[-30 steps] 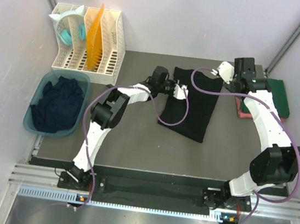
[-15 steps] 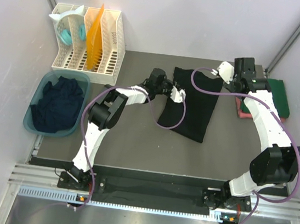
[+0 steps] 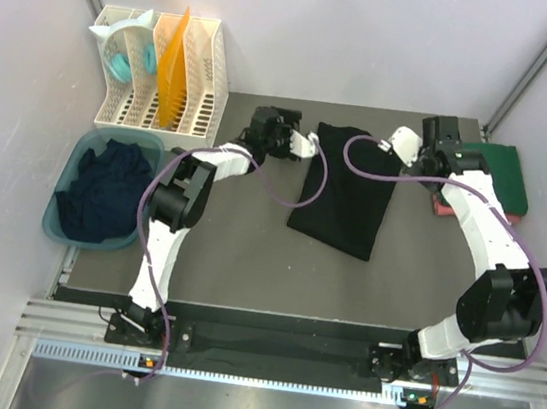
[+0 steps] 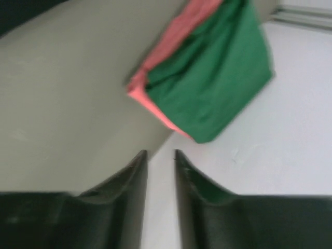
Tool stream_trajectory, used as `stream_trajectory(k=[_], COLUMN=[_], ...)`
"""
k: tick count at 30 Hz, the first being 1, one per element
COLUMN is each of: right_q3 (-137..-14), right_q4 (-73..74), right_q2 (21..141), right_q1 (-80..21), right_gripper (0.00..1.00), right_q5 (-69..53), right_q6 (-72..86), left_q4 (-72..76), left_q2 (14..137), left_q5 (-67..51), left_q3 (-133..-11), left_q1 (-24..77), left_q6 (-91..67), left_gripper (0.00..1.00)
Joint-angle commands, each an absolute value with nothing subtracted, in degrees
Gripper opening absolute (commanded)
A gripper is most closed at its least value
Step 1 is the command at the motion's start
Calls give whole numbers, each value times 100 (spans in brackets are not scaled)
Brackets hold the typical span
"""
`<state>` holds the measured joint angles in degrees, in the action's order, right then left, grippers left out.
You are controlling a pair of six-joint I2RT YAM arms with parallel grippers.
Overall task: Fold and stack the t-shirts
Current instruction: Fold the folded rectangular tshirt in 1/3 of the way
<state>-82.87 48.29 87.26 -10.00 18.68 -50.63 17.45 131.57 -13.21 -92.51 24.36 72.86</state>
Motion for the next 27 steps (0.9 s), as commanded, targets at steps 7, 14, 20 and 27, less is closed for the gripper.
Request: stream_trajectory(k=[7, 14, 20, 27], right_q3=[-8743, -9491, -9764, -10257], right_q4=[5343, 5284, 4598, 4403], right_q2=[9807, 11037, 11574, 12243], right_q1=[-1046, -1037, -976, -739], right_gripper=[0, 0, 0, 0], right_q5=[-543, -1775, -1714, -1635], right_q6=[-4518, -4307, -3894, -3182], left_q4=[142, -1406, -1564, -1406], left_q2=[11813, 11821, 12111, 12419], left_q5=[-1844, -3005, -3173, -3340], left_q3=[-9694, -10063, -10195, -10564], left_q1=[2294, 2750, 2962, 3015], left_q6=[5951, 5203, 5036, 4764], left_gripper=[99, 99, 99, 99])
